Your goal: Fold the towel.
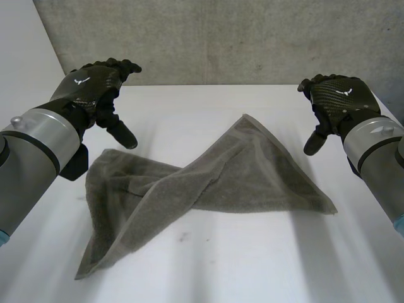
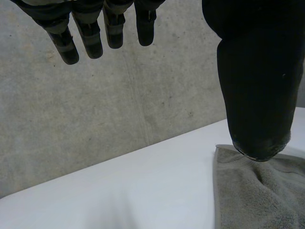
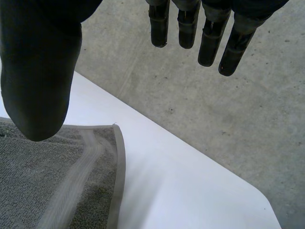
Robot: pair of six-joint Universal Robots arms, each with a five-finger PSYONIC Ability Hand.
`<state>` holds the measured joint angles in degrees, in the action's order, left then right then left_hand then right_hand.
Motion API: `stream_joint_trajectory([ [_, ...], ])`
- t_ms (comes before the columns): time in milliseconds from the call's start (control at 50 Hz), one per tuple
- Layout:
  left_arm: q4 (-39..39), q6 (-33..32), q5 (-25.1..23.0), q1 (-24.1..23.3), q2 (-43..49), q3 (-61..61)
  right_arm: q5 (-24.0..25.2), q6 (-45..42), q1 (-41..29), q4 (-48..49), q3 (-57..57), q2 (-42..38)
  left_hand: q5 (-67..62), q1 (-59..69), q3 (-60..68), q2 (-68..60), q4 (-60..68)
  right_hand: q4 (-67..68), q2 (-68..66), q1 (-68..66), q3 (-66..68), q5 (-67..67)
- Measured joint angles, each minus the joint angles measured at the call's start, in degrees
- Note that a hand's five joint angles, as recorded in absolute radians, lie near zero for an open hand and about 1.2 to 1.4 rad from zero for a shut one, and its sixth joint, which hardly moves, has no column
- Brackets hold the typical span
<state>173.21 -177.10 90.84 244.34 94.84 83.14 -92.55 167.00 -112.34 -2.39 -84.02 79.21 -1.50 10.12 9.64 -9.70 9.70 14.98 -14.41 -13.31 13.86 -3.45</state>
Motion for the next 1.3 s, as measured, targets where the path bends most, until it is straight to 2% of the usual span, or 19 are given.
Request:
stream_joint_trajectory([
  [420,-3.2,0.1,1.2,0.1,-0.2,-0.3,0.4,-2.5,0.8,-2.2,1.6,-3.0,-0.2,1.6,2.1,-2.0,1.9,0.0,0.0,0.0,0.0,0.0],
  [540,-6.4,0.1,3.6,0.1,-0.1,3.5,1.1,-5.5,1.0,-6.7,0.9,-5.5,-0.2,1.6,2.1,-2.1,2.1,0.0,0.0,0.0,0.0,0.0],
  [660,-6.3,-0.1,5.6,0.3,1.1,10.4,3.3,-6.9,2.6,-7.1,-2.9,-8.0,-0.3,1.9,2.5,-2.4,2.4,0.0,-0.1,-0.2,0.1,-0.2],
  [820,-1.9,-0.1,6.1,1.2,2.8,20.9,7.0,-10.5,6.9,2.9,-11.0,-11.0,-8.2,9.4,10.0,-9.9,9.9,13.7,-13.7,-14.8,14.9,-15.7],
  [960,4.7,-0.2,6.2,1.4,3.0,26.7,7.5,-13.2,9.3,10.3,-13.4,-15.3,-9.3,10.5,11.1,-11.0,11.0,17.0,-17.5,-19.1,18.4,-19.1],
  [1080,7.7,-0.2,6.3,1.4,4.3,28.9,7.5,-13.6,10.2,12.5,-13.1,-18.0,-9.4,10.6,11.1,-11.1,11.0,23.1,-23.3,-24.7,24.4,-24.7],
  [1140,8.6,-0.2,6.4,1.4,5.9,29.3,7.5,-13.5,10.4,13.9,-13.0,-18.9,-9.4,10.6,11.1,-11.1,11.0,31.7,-32.5,-33.3,32.8,-32.9],
  [1220,9.3,-0.2,6.8,1.4,7.6,29.2,7.5,-13.5,10.4,15.5,-13.0,-19.5,-9.5,10.7,11.3,-11.2,11.1,37.1,-37.7,-39.0,38.3,-38.4],
  [1300,10.0,-0.3,7.6,1.4,9.2,28.9,7.6,-13.5,10.4,16.8,-13.0,-20.1,-12.8,14.5,14.7,-15.0,14.6,49.8,-50.5,-52.5,50.8,-51.4],
])
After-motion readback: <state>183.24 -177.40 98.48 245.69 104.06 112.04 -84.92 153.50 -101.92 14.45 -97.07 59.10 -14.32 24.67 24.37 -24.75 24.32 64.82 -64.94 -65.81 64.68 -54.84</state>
